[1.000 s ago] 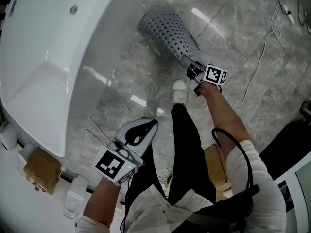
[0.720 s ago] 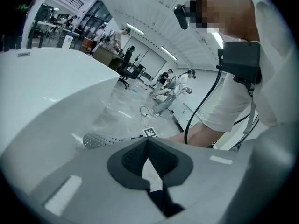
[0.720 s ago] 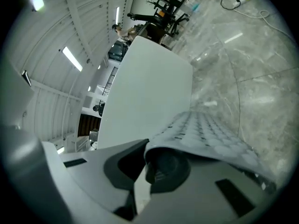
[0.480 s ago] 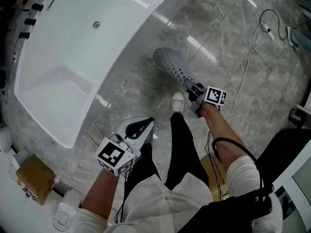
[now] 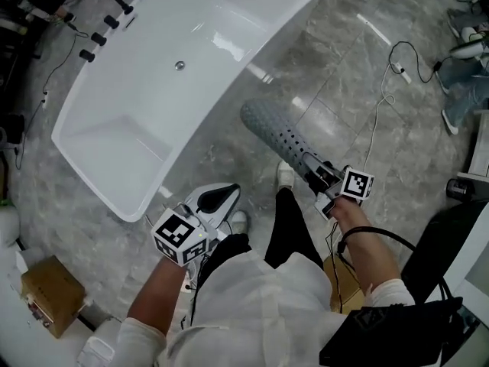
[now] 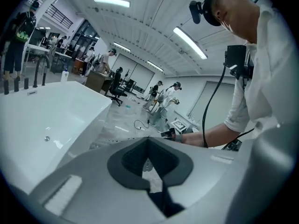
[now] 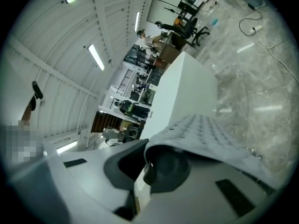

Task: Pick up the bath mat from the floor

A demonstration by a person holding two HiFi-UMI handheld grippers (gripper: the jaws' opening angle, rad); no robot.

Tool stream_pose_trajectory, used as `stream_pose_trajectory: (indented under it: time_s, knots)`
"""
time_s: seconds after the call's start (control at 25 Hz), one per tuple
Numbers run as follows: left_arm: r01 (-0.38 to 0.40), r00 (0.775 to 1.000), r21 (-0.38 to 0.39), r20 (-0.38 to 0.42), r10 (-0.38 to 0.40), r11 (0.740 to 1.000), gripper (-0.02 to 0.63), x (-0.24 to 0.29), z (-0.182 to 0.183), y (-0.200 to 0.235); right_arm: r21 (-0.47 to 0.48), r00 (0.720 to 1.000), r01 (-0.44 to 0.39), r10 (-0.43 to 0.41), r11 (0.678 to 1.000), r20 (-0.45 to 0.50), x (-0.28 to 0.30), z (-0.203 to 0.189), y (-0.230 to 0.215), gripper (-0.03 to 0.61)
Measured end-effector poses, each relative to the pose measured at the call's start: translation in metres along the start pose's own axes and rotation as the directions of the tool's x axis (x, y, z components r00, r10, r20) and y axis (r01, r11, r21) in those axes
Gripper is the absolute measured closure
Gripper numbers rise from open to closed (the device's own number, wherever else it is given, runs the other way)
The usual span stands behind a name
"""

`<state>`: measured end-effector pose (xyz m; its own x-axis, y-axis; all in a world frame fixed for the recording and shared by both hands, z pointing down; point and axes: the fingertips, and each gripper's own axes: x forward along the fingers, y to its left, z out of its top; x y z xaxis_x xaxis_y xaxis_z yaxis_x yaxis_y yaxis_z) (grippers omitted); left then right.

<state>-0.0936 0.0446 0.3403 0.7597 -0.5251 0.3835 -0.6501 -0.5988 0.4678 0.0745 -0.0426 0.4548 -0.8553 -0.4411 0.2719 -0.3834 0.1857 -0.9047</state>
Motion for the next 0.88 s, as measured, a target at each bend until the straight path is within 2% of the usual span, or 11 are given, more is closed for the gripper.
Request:
stream_pose_trajectory:
  time_s: [0.24,0.36,0.48,0.68,0.88]
  knots:
    - [-0.011,1.000,0.057,0.027,0.009,0.998,0.609,-0.077,0.010,-0.035,-0.096,0.996,-0.067,0.072,0.993,0.049,-0.043,-0.024,0.133,0.568]
    - [-0.010,0.999,0.087,0.052,0.005,0.996,0.609,-0.110,0.008,-0.056,-0.129,0.991,-0.092,0.102,0.987,0.080,-0.067,-0.046,0.185,0.568]
    - [0.003,0.997,0.082,0.073,-0.010,0.997,0.609,-0.133,0.011,-0.070,-0.150,0.988,-0.110,0.125,0.983,0.095,-0.083,-0.064,0.230,0.568]
    - [0.008,0.998,0.035,0.054,-0.009,0.999,0.608,-0.144,0.005,-0.084,-0.126,0.986,-0.113,0.127,0.986,0.111,-0.103,-0.085,0.266,0.568]
    - [0.047,0.998,0.070,0.040,-0.049,0.996,0.609,-0.149,-0.002,-0.119,-0.092,0.985,-0.100,0.112,0.991,0.130,-0.138,-0.118,0.280,0.568]
